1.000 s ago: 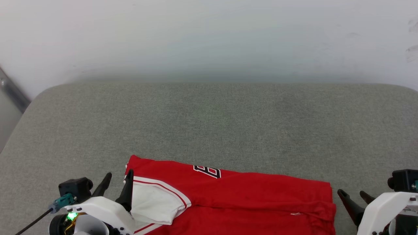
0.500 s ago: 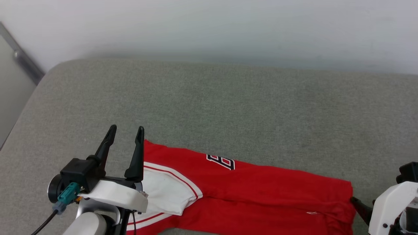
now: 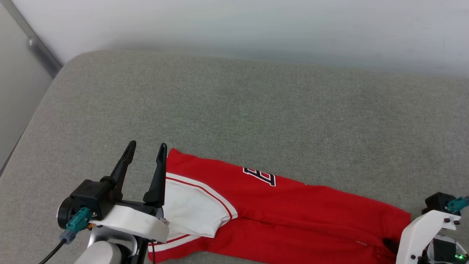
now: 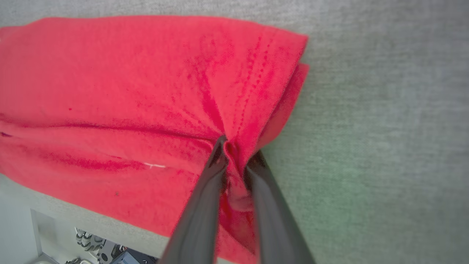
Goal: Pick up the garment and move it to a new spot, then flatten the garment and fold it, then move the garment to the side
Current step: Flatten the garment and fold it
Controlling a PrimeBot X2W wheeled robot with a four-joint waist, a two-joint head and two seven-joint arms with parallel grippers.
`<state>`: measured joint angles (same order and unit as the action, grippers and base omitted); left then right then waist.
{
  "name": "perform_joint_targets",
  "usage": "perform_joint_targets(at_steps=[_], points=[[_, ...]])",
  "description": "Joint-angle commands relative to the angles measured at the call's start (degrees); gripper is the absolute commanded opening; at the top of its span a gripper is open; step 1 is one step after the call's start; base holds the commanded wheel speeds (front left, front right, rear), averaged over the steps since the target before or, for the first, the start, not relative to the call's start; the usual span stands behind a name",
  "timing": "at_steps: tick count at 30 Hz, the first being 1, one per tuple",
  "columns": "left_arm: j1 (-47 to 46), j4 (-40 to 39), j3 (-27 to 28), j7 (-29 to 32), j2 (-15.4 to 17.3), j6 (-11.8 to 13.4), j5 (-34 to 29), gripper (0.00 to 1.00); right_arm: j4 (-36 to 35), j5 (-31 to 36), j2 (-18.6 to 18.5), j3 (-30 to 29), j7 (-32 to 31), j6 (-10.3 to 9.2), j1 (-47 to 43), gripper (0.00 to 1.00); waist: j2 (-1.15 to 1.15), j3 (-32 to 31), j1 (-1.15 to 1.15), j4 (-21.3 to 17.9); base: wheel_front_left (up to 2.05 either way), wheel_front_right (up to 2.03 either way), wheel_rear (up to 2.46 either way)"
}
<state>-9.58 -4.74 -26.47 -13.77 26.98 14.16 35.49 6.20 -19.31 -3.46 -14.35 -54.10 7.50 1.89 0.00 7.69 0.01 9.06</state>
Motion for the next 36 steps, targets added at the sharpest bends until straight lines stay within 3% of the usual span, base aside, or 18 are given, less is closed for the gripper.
perform_joint_targets(at_steps=[1,13,20,25,29,36], points=[[0.89,0.33,-0.07,0.09,0.52,0.24,-0.02,1.0,1.18,-0.15,0.88,0.83,0.12,-0.02,-0.3,0.0,0.0,-0.93,-0.01,-0.34,0.0,0.0,0.0],[4.09,-0.66,-0.77,2.27,1.73,2.45,-0.24,1.0,-2.15,0.75,-0.79,-1.48,1.85,-0.03,0.5,0.0,0.0,-6.27,-0.01,-1.88,0.0,0.0,0.0],[5.88,-1.31,-1.32,2.66,2.13,3.55,-0.53,1.0,-6.1,3.2,-1.06,-13.37,-2.04,-0.02,-0.45,0.0,0.0,-7.76,-0.01,-3.33,0.0,0.0,0.0],[5.78,-1.36,-1.54,2.68,2.04,3.74,-0.52,1.0,-6.19,3.71,-0.25,-17.74,-5.66,-0.02,0.43,0.0,0.0,-7.96,-0.01,-3.9,0.0,0.0,0.0],[5.47,-1.23,-1.74,2.78,2.09,3.58,-0.44,1.0,-3.96,-4.06,0.56,-19.16,-8.95,-0.02,2.58,0.0,0.0,-8.08,-0.01,-3.97,0.0,0.0,0.0],[4.44,-0.77,-2.84,3.47,1.75,2.9,-0.5,1.0,9.11,-34.26,0.64,-13.7,-10.98,-0.02,5.12,0.0,0.0,-8.34,-0.01,-2.5,0.0,0.0,0.0]])
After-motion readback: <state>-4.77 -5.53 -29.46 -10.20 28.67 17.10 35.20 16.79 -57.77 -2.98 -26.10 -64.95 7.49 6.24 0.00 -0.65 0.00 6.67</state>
